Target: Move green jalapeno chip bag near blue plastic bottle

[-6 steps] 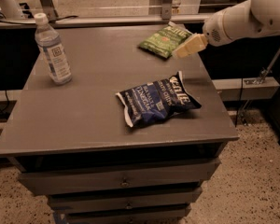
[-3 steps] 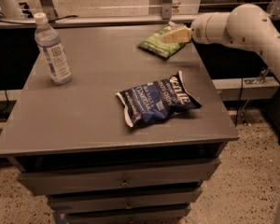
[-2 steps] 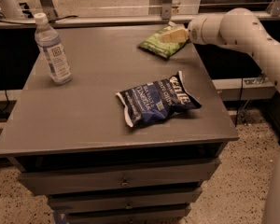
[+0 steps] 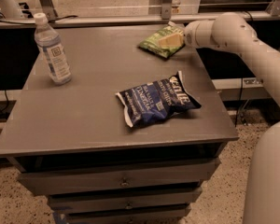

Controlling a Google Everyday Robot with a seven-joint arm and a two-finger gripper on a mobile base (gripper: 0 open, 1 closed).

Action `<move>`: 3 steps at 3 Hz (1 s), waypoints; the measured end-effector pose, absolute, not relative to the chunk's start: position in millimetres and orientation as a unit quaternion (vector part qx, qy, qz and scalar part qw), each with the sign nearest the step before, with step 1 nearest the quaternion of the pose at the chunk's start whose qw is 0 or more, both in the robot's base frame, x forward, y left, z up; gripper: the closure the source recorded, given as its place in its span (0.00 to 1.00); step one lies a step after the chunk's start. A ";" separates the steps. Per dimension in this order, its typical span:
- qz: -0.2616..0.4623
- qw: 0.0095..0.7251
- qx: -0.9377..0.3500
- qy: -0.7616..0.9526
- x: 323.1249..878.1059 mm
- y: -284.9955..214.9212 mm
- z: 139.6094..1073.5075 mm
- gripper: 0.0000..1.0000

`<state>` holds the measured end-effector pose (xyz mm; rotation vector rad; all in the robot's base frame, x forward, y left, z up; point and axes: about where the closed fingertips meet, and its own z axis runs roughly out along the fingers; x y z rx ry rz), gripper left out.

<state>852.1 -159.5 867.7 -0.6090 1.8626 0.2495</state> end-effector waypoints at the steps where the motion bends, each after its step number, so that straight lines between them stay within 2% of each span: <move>1: 0.111 0.537 -0.250 0.798 852.2 -161.5 852.0 0.18; 3: 0.113 0.538 -0.249 0.797 847.6 -162.8 857.2 0.64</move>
Offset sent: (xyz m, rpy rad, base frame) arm -0.0046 -0.0126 -0.0195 0.0163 0.0660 -0.0292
